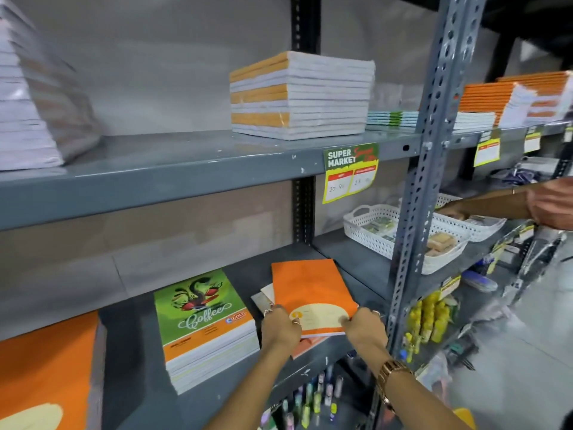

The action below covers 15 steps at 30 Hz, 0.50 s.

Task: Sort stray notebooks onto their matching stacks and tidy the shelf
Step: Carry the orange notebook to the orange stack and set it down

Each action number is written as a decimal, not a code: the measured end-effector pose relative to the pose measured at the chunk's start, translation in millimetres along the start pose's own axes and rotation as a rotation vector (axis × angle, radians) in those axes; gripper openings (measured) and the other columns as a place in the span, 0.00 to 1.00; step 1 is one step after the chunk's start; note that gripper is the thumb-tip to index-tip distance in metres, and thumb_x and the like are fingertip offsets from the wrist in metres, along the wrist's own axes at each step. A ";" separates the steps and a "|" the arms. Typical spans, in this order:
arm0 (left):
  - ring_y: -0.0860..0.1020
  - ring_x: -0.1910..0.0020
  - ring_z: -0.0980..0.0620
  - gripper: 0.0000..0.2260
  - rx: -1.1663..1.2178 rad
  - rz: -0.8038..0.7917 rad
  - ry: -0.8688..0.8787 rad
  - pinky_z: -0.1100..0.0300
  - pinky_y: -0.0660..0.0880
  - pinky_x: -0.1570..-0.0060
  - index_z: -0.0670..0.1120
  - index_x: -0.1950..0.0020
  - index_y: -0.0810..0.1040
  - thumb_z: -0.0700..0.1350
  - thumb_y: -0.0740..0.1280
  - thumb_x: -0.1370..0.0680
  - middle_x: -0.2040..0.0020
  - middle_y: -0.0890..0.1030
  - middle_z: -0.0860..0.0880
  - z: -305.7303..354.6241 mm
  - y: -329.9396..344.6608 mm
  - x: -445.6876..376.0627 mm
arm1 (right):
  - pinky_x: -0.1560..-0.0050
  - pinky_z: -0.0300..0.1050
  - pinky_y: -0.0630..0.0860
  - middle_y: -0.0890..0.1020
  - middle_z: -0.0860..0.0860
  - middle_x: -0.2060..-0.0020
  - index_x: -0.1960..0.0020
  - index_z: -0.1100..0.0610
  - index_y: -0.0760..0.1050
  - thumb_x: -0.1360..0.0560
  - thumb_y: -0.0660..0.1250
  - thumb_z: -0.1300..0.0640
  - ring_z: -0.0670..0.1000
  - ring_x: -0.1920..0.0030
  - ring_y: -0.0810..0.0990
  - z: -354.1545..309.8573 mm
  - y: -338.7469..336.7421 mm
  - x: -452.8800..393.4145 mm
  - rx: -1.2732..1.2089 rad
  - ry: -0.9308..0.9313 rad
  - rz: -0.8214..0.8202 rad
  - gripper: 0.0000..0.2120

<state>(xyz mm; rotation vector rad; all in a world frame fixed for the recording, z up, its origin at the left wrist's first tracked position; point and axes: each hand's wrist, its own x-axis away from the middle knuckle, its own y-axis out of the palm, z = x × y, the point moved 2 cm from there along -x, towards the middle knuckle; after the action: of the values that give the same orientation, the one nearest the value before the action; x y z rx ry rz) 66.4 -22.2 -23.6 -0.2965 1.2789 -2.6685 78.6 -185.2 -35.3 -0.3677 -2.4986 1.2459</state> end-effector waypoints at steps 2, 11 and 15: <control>0.78 0.42 0.41 0.12 0.069 -0.011 -0.078 0.56 0.75 0.51 0.37 0.43 0.74 0.42 0.65 0.24 0.41 0.79 0.39 1.4 0.0 -3.7 | 0.57 0.44 0.73 0.81 0.61 0.47 0.57 0.62 0.77 0.26 0.65 0.55 0.60 0.48 0.80 -2.6 -1.1 -4.0 -0.068 0.028 -0.019 0.10; 0.80 0.46 0.42 0.11 0.125 -0.056 -0.197 0.55 0.76 0.51 0.40 0.46 0.78 0.38 0.60 0.26 0.44 0.82 0.41 -10.0 -0.3 -0.9 | 0.47 0.56 0.79 0.81 0.64 0.48 0.39 0.64 0.68 0.24 0.56 0.66 0.64 0.50 0.82 -12.7 8.1 12.1 -0.436 0.081 0.095 0.14; 0.80 0.54 0.44 0.12 0.259 -0.021 -0.208 0.59 0.73 0.63 0.40 0.41 0.76 0.39 0.61 0.23 0.47 0.82 0.42 -4.2 -4.1 8.4 | 0.51 0.57 0.79 0.82 0.64 0.53 0.48 0.62 0.68 0.23 0.58 0.66 0.63 0.55 0.83 -12.7 -1.5 20.4 -0.456 0.015 0.184 0.05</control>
<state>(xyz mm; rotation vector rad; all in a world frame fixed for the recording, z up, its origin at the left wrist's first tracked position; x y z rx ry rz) 57.0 -18.5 -22.2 -0.5348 0.8644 -2.6948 64.9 -169.4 -23.3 -0.7242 -2.7716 0.7111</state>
